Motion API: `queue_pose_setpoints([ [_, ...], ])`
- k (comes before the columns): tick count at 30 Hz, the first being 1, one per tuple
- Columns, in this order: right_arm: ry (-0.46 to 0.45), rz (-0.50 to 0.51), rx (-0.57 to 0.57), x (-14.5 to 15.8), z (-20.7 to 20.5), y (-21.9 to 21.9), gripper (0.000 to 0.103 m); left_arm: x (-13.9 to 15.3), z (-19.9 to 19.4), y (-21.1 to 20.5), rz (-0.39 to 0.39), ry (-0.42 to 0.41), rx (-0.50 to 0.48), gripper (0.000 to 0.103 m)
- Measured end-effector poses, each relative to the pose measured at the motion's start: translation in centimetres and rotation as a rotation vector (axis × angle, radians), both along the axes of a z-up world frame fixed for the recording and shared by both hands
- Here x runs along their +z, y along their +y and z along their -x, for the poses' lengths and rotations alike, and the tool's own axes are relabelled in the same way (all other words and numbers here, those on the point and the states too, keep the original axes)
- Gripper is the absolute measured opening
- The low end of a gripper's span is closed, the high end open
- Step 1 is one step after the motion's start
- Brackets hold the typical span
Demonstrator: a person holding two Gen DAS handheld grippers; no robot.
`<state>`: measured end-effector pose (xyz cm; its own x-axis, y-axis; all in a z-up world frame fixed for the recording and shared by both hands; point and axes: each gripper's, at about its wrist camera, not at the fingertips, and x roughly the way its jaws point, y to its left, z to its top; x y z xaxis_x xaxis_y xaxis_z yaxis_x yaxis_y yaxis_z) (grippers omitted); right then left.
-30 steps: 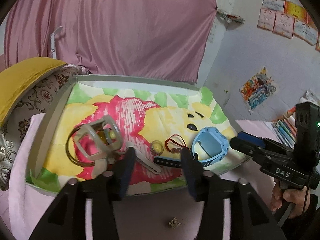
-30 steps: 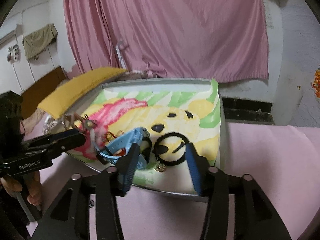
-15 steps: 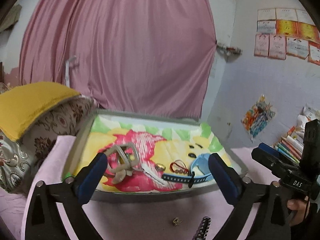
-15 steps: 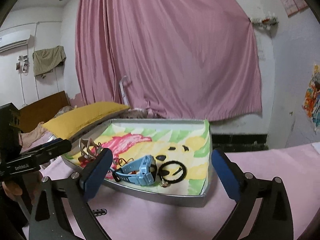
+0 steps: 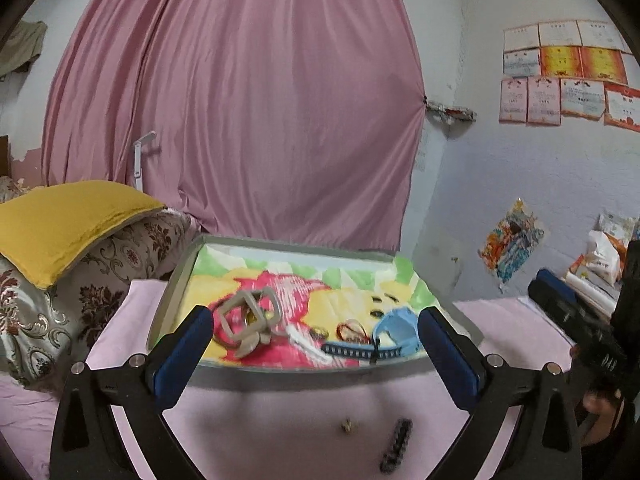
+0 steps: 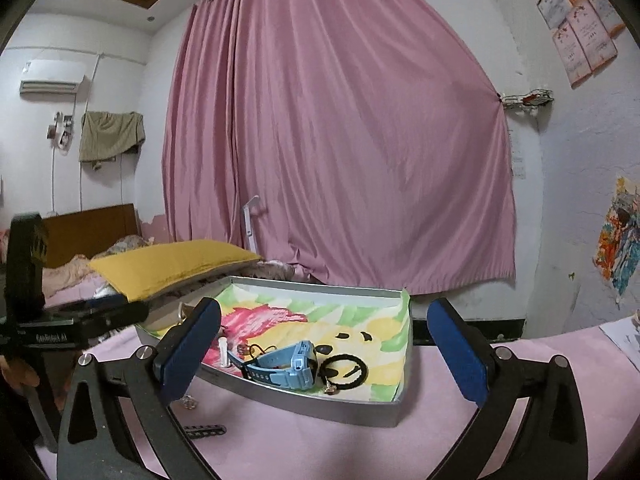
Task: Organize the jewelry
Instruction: 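Grasp the gold stud earring with the left tool while the right tool grasps the beaded bracelet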
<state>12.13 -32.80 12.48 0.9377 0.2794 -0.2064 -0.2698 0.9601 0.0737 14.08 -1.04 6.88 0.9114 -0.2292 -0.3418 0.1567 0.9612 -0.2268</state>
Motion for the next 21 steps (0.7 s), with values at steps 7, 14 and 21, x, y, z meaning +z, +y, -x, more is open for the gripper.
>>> queue_pose_setpoints([
  [7, 0.119, 0.062, 0.036, -0.7, 1.0, 0.7, 0.101, -1.0, 1.0, -0.2, -0.033, 0.115, -0.082, 0.102],
  [14, 0.329, 0.128, 0.083, -2.6, -0.1, 1.4, 0.101, -2.9, 0.0, 0.6, -0.025, 0.281, -0.123, 0.101],
  [21, 0.521, 0.124, 0.157, -5.7, -1.6, 2.7, 0.101, -5.1, -2.0, 1.5, 0.052, 0.426, -0.15, 0.089],
])
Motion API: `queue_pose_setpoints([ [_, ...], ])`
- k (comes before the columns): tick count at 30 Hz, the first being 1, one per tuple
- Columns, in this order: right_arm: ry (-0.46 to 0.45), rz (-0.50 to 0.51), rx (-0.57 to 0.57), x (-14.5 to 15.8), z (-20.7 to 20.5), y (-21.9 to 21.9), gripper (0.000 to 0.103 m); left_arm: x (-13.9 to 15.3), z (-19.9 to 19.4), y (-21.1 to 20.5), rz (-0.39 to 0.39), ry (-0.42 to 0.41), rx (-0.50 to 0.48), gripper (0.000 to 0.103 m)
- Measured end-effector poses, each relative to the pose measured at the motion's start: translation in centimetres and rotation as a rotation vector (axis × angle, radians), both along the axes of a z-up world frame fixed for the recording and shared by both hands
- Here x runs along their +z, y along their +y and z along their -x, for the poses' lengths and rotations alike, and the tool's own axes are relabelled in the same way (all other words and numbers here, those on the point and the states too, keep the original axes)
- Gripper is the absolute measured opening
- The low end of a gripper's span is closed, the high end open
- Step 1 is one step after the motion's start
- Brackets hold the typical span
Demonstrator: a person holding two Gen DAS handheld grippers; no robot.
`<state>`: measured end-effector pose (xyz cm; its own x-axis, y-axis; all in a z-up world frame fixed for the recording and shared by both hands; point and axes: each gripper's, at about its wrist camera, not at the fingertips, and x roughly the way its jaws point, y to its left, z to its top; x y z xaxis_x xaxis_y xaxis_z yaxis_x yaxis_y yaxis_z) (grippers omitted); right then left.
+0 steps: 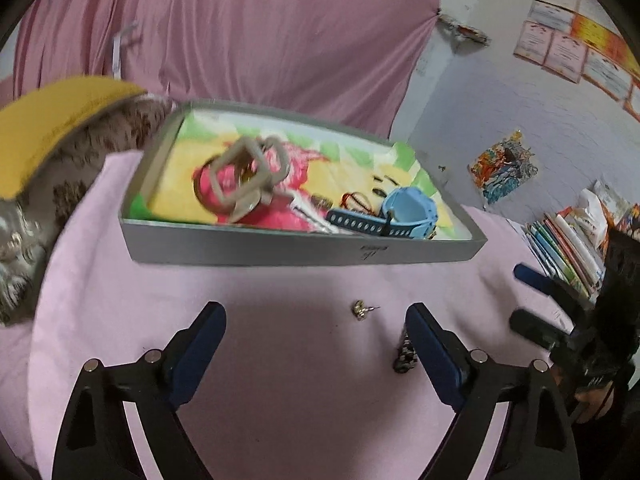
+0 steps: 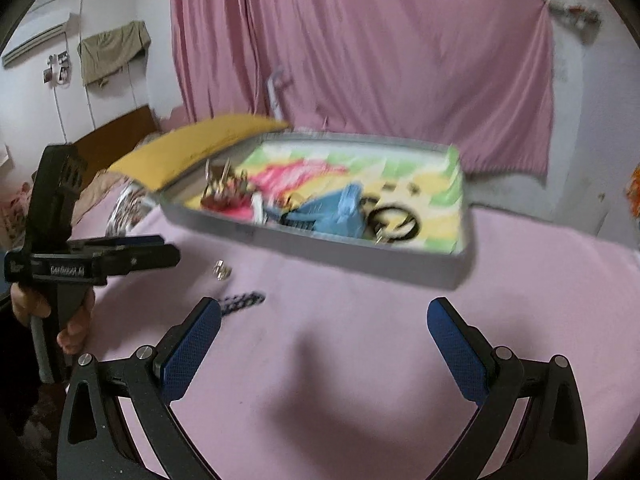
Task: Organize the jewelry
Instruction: 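Grasp the gold stud earring with the left tool while the right tool grasps the beaded bracelet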
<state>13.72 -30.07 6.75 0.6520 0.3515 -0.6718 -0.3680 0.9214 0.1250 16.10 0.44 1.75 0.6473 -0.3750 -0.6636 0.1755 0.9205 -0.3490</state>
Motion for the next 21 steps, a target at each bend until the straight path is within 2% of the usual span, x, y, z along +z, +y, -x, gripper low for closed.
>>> queue_pose_setpoints([
  [5, 0.091, 0.046, 0.061, -1.5, -0.8, 2.9, 0.101, -0.6, -0.4, 0.1, -0.007, 0.035, -0.007, 0.086],
  [10, 0.13, 0.115, 0.122, -2.6, -1.1, 6.2, 0.101, -0.7, -0.5, 0.7, -0.025, 0.053, 0.014, 0.086],
  [17, 0.17, 0.168, 0.119, -3.1, -2.6, 8.2, 0.101, -0.6, -0.7, 1.3, -0.033, 0.055, 0.022, 0.086],
  [21, 0.171, 0.181, 0.089, -3.1, -3.1, 7.8, 0.101, -0.7, -0.8, 1.2, -0.033, 0.055, 0.022, 0.086],
])
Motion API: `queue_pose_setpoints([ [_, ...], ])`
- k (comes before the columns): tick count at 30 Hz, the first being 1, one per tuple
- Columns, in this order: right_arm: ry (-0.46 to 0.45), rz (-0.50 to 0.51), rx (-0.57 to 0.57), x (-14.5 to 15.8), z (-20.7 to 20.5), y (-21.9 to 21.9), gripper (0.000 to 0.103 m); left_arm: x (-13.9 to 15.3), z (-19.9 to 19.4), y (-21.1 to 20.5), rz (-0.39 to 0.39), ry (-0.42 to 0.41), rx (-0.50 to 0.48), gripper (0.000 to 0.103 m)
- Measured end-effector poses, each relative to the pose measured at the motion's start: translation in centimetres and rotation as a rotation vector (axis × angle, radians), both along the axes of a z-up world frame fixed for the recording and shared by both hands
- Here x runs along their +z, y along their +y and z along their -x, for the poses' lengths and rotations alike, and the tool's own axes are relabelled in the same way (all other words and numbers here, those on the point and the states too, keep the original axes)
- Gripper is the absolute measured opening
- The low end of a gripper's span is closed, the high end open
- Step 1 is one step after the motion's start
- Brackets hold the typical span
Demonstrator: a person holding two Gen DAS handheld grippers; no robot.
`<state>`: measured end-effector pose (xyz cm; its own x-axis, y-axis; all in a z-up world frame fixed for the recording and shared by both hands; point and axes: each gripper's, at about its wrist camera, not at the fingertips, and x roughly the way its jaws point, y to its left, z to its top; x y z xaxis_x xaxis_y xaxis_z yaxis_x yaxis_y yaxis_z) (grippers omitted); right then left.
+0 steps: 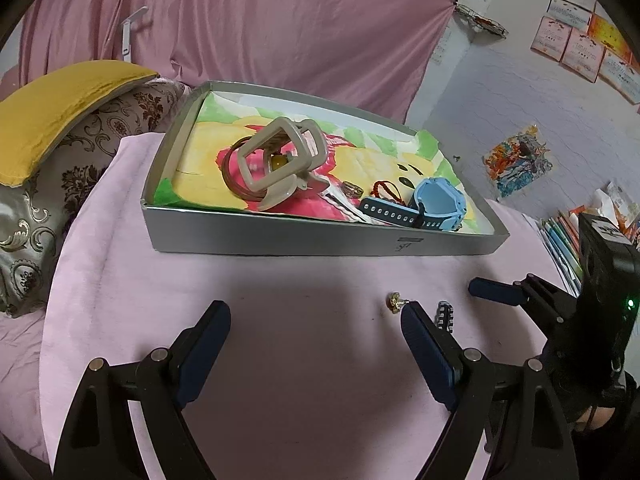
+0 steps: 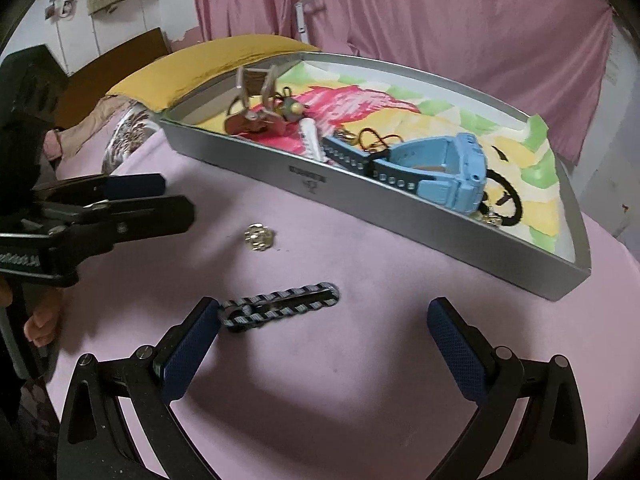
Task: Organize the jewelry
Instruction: 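Grasp the gold stud earring with the left tool while the right tool grasps the beaded bracelet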
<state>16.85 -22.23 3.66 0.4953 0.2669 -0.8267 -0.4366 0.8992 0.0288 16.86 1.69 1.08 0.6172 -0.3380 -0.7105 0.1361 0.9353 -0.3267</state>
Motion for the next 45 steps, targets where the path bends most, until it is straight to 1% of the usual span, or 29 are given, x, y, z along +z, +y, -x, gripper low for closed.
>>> queue_pose_setpoints([
  [11, 0.004, 0.016, -0.13, -0.3, -1.3, -5.4, 0.101, 0.0, -0.2, -1.4, -0.054, 0.0, -0.034, 0.086],
  [16, 0.0, 0.026, -0.146, -0.3, -1.4, -6.5, 0.101, 0.1, -0.1, -2.4, -0.083, 0.001, -0.052, 0.086],
  [20, -0.007, 0.031, -0.119, -0.3, -1.3, -5.9, 0.101, 0.2, -0.1, -3.3, -0.109, -0.001, -0.069, 0.079],
  [24, -0.02, 0.035, -0.071, -0.2, -1.1, -5.3, 0.1, 0.3, -0.1, -4.1, -0.128, -0.005, -0.085, 0.068],
  [25, -0.024, 0.034, -0.055, -0.1, -1.0, -5.0, 0.097, 0.3, -0.1, -4.2, -0.132, -0.007, -0.086, 0.067],
  [27, -0.031, 0.02, -0.034, 0.1, -0.9, -4.9, 0.08, 0.4, -0.1, -4.4, -0.132, -0.013, -0.093, 0.06],
  [28, -0.036, 0.014, -0.026, 0.2, -0.9, -4.8, 0.076, 0.4, -0.1, -4.6, -0.133, -0.013, -0.099, 0.059],
  [29, -0.038, 0.008, -0.017, 0.3, -0.9, -4.7, 0.069, 0.4, -0.1, -4.7, -0.135, -0.014, -0.101, 0.058],
  [30, -0.04, 0.004, -0.01, 0.3, -0.9, -4.6, 0.063, 0.4, -0.2, -4.9, -0.132, -0.014, -0.109, 0.053],
  [32, -0.042, -0.001, 0.004, 0.4, -0.9, -4.5, 0.058, 0.4, -0.2, -5.3, -0.134, -0.011, -0.126, 0.05],
  [33, -0.044, -0.001, 0.008, 0.4, -0.8, -4.4, 0.056, 0.5, -0.3, -5.4, -0.135, -0.014, -0.133, 0.047],
  [35, -0.044, -0.008, 0.02, 0.4, -0.6, -4.3, 0.052, 0.4, -0.3, -5.8, -0.143, -0.012, -0.147, 0.044],
  [36, -0.043, -0.01, 0.024, 0.4, -0.6, -4.2, 0.051, 0.5, -0.4, -6.0, -0.149, -0.015, -0.154, 0.041],
  [38, -0.041, -0.015, 0.031, 0.4, -0.5, -4.2, 0.052, 0.5, -0.4, -6.5, -0.168, -0.016, -0.165, 0.038],
  [39, -0.041, -0.016, 0.035, 0.4, -0.6, -4.1, 0.052, 0.5, -0.5, -6.7, -0.178, -0.017, -0.168, 0.033],
  [40, -0.041, -0.016, 0.039, 0.4, -0.5, -4.1, 0.052, 0.5, -0.5, -6.9, -0.192, -0.017, -0.169, 0.032],
  [43, -0.042, -0.018, 0.051, 0.4, -0.4, -3.9, 0.051, 0.5, -0.7, -7.0, -0.202, -0.018, -0.168, 0.028],
  [45, -0.042, -0.022, 0.06, 0.4, -0.3, -3.9, 0.046, 0.6, -0.7, -7.0, -0.202, -0.018, -0.165, 0.026],
])
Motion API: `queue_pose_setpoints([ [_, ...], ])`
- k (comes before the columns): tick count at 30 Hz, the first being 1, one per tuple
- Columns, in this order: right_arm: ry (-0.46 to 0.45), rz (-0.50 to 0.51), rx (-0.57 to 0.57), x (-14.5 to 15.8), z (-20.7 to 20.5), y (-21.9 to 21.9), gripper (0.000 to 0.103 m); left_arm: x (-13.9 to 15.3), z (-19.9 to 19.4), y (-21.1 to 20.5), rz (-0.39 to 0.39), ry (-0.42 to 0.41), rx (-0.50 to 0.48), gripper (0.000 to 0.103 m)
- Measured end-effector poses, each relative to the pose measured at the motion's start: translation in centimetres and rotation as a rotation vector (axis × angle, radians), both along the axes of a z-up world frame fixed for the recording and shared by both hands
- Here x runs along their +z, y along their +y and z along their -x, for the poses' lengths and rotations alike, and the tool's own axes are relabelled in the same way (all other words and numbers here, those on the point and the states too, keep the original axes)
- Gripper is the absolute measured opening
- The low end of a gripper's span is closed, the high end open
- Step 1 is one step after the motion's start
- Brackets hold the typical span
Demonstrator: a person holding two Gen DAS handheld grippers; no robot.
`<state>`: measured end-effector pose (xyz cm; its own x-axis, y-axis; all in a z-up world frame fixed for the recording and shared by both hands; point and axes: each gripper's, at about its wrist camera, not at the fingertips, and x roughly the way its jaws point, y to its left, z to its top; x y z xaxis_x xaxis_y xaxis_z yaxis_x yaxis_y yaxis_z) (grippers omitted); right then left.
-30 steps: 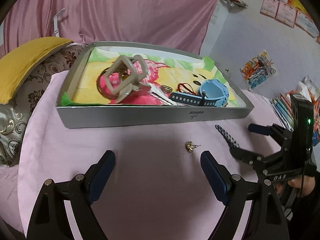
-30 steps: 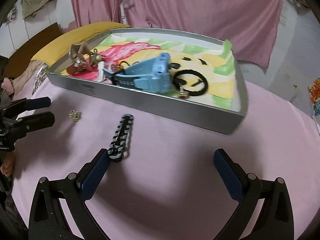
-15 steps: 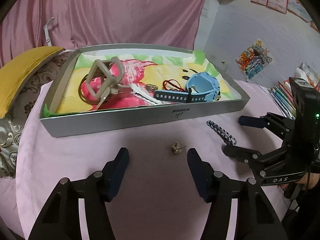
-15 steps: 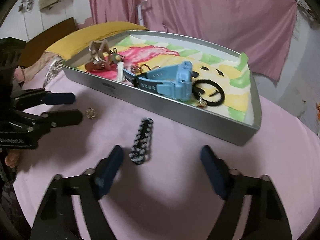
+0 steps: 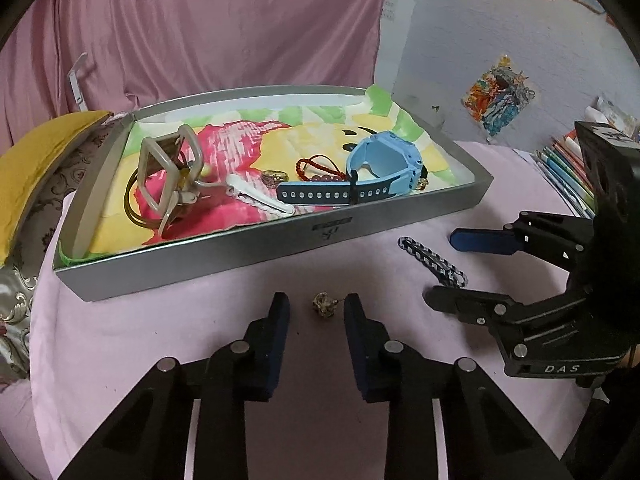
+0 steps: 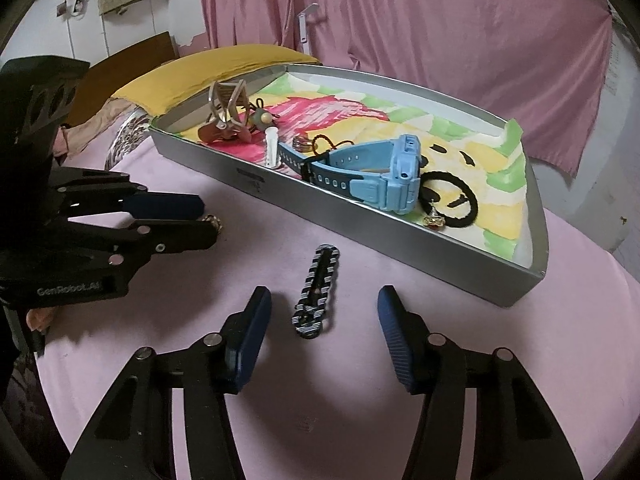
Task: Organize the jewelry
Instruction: 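Grasp the gold stud earring with the left tool while the right tool grasps the beaded bracelet, then carry the stud earring and beaded bracelet with both tools into the box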
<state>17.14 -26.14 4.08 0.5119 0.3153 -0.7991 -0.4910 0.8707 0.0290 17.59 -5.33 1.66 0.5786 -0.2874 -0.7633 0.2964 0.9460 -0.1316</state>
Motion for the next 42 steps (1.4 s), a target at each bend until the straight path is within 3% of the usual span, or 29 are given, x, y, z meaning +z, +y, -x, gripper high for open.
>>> queue_pose_setpoints([
  [8, -0.006, -0.002, 0.035, 0.2, 0.4, 0.3, 0.033, -0.1, -0.5, 0.3, 0.008, 0.005, 0.008, 0.012],
  [13, -0.002, -0.015, 0.053, 0.2, 0.5, 0.4, 0.024, -0.1, -0.5, 0.2, 0.002, -0.001, 0.002, 0.011],
  [15, 0.001, -0.02, 0.058, 0.2, 0.5, 0.5, 0.014, -0.1, -0.4, 0.2, 0.005, -0.004, 0.003, 0.01],
  [22, -0.017, -0.043, 0.037, 0.6, 1.1, 0.3, 0.014, 0.4, 0.2, 0.5, 0.016, -0.038, 0.024, 0.01],
  [32, -0.276, -0.127, -0.034, 4.9, 3.6, -0.4, 0.014, 3.4, 1.9, 1.6, 0.079, -0.242, 0.11, 0.01],
  [37, -0.455, -0.156, -0.082, 7.3, 3.7, -0.3, 0.014, 5.1, 2.1, 2.2, 0.094, -0.412, 0.188, 0.01],
  [42, -0.542, -0.192, -0.097, 8.3, 2.9, 0.1, 0.014, 6.4, 1.7, 2.0, 0.097, -0.546, 0.22, 0.01],
])
